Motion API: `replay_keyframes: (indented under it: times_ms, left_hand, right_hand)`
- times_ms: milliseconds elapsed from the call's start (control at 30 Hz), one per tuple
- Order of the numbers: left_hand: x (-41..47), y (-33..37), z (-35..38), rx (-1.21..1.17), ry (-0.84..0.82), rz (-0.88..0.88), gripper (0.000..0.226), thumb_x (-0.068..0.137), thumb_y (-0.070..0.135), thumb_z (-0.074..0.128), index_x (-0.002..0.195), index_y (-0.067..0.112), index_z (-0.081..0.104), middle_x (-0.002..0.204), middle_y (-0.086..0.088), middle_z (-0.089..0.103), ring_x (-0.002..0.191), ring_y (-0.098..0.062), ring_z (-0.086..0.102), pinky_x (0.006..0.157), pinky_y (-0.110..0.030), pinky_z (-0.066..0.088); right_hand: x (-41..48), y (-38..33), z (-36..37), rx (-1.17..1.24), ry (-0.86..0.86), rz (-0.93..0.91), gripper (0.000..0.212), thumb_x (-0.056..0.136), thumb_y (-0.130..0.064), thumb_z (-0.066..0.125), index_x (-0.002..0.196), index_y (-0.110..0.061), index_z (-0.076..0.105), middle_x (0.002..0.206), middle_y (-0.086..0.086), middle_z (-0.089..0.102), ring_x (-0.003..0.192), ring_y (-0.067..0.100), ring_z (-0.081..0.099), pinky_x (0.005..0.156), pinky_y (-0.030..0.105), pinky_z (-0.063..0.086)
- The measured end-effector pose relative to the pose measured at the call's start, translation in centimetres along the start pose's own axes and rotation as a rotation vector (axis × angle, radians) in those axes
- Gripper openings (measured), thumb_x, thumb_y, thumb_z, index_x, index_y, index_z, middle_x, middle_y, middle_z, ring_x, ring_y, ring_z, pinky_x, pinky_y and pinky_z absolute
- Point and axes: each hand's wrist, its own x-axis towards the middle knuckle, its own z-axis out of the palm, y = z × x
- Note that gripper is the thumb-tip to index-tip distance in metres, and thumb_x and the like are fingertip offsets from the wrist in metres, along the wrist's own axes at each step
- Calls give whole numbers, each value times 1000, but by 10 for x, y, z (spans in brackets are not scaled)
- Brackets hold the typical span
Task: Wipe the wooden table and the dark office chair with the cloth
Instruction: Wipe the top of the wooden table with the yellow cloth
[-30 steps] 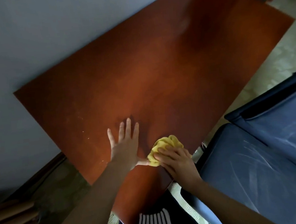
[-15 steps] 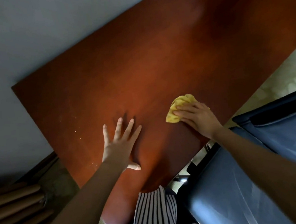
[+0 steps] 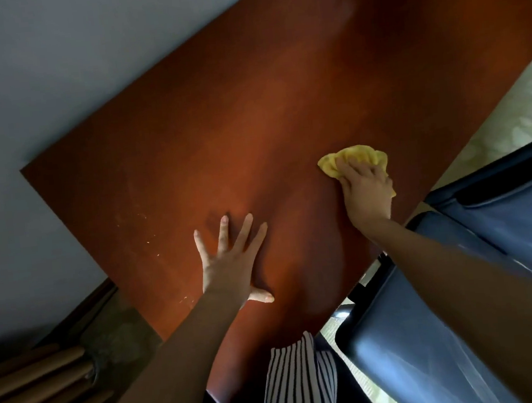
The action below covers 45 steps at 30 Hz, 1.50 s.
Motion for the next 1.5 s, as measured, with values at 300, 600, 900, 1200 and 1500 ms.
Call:
replay_keyframes:
  times_ms: [300, 600, 900, 1200, 1500]
  left_hand:
    - [-2, -9, 1, 38, 91, 128, 126, 63, 83, 52, 147, 24, -20, 157, -5, -19, 144, -32, -18, 103, -67, -14]
    - [0, -9, -1, 112, 106, 146, 126, 63, 84, 49, 148, 20, -17, 158, -10, -16, 142, -36, -20, 103, -70, -12]
    - [-23, 7, 2, 298, 250, 161, 105, 76, 80, 35, 150, 20, -10, 159, -7, -12, 143, -36, -18, 91, -71, -24]
    - [-45, 41, 12, 180, 70, -23, 102, 78, 79, 31, 148, 22, -17, 157, -1, -21, 140, -31, -27, 90, -72, -26]
    - [-48, 60, 21, 90, 0, -145, 112, 73, 81, 37, 146, 22, -23, 156, 0, -23, 142, -28, -24, 96, -68, -22]
  right_hand:
    - [-119, -39, 24, 23, -64, -63, 37, 99, -22, 50, 135, -30, 54, 142, 0, 50, 128, 34, 41, 98, 53, 34]
    - [-205, -83, 36, 80, 49, -127, 42, 75, -17, 76, 116, -27, 69, 116, -2, 68, 98, 29, 65, 81, 47, 50]
    - [-181, -29, 13, 32, 9, -459, 38, 75, -25, 80, 112, -32, 71, 110, -8, 70, 90, 21, 67, 78, 34, 54]
    - [-100, 59, -10, 75, 54, -396, 36, 83, -14, 74, 117, -22, 69, 114, 4, 69, 94, 37, 62, 74, 45, 52]
    - [9, 125, -47, 17, -96, -95, 39, 96, -19, 55, 135, -22, 54, 137, 12, 51, 126, 37, 37, 99, 46, 38]
